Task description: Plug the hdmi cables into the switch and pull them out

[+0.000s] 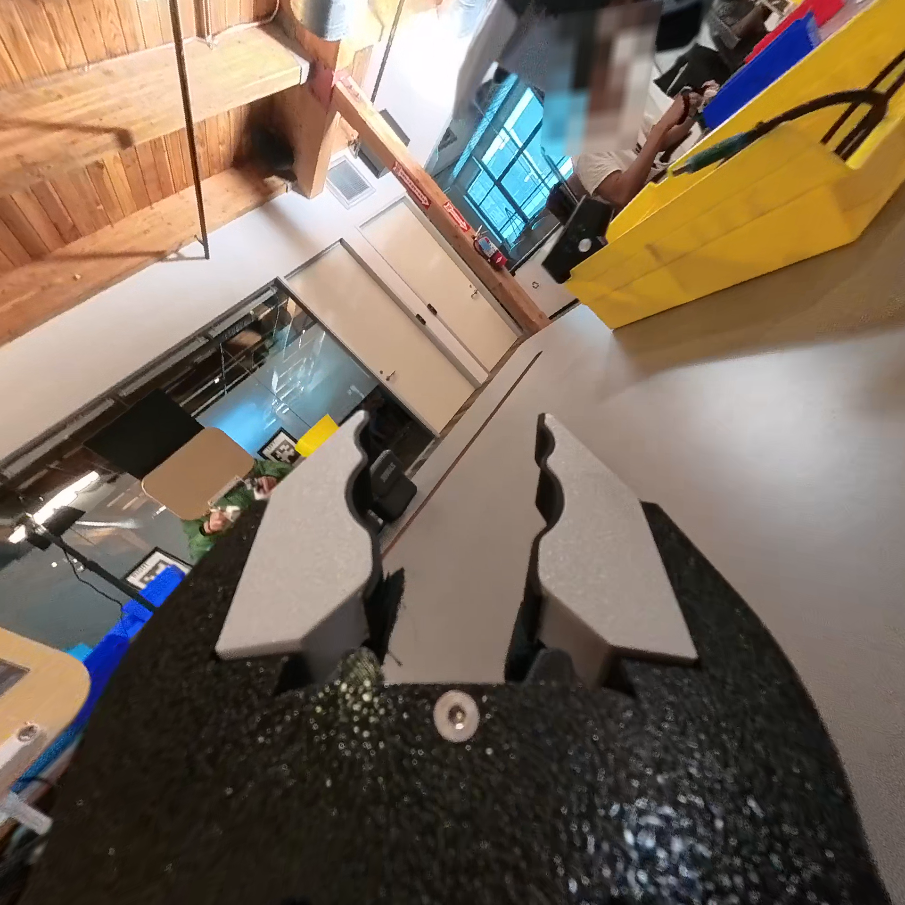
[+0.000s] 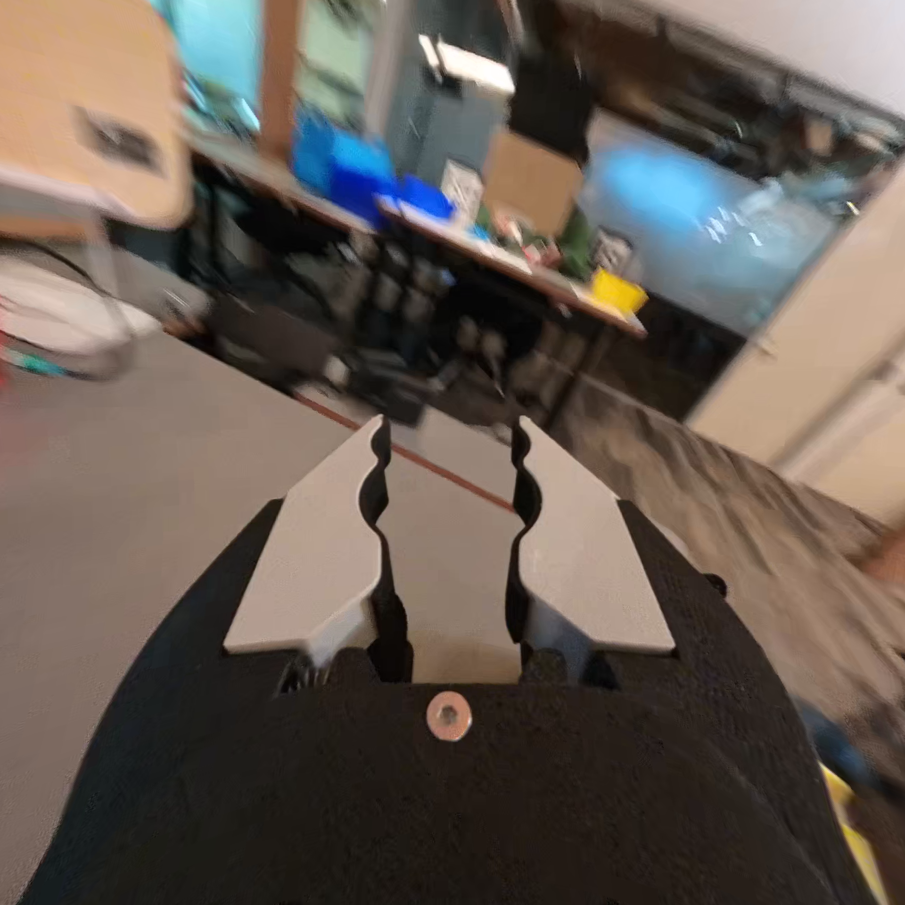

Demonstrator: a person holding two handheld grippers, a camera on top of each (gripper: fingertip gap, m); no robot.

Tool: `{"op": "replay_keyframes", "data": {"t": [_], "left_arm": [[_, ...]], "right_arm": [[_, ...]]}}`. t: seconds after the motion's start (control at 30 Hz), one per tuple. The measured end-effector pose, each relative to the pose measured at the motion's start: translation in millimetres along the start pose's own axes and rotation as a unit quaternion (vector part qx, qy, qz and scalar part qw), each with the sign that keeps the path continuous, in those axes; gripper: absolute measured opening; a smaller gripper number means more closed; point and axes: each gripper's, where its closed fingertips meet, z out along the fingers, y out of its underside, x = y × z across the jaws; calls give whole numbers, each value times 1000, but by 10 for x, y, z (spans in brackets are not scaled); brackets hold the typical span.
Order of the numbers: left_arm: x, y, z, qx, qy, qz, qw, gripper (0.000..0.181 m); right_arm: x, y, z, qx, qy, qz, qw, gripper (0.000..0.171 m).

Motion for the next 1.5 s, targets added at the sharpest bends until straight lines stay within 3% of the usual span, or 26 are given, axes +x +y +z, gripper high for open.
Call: {"op": "replay_keyframes", "data": {"t": [0.07, 0.13, 0.33, 0.43, 0.63, 0.9, 1.07, 1.27, 1.4, 1.5], "left_arm": [[-43, 36, 1, -2, -2, -26, 1000, 63], [-92, 77, 0, -5, -6, -51, 999, 62], [-272, 268, -8, -28, -36, -94, 995, 60], [-362, 449, -4, -49, -54, -104, 992, 55], [-528, 860, -11, -98, -86, -175, 976, 48], [-694, 978, -86, -115, -125, -178, 969, 42], [-656, 724, -94, -109, -105, -121, 981, 47], [-942, -114, -243, -51, -111, -86, 989, 40], [-1492, -108, -469, -125, -112, -120, 979, 40], [-1869, 419, -704, -256, -77, -167, 949, 44]], "right_arm": [[-522, -241, -64, 111, -30, 49, 992, 30], [-928, -226, 13, 174, -46, 90, 980, 27], [-1503, 616, 770, 125, -15, 65, 990, 23], [-1470, 860, 891, 113, 14, 85, 990, 15], [-1427, 985, 838, 123, 10, 70, 990, 9], [-1522, 955, 816, 126, -3, 58, 990, 7], [-1573, 934, 807, 132, -13, 46, 990, 7], [-1620, 921, 798, 136, -25, 38, 990, 7], [-1595, 920, 793, 138, -25, 48, 989, 7], [-1590, 920, 795, 138, -26, 52, 989, 7]]}}
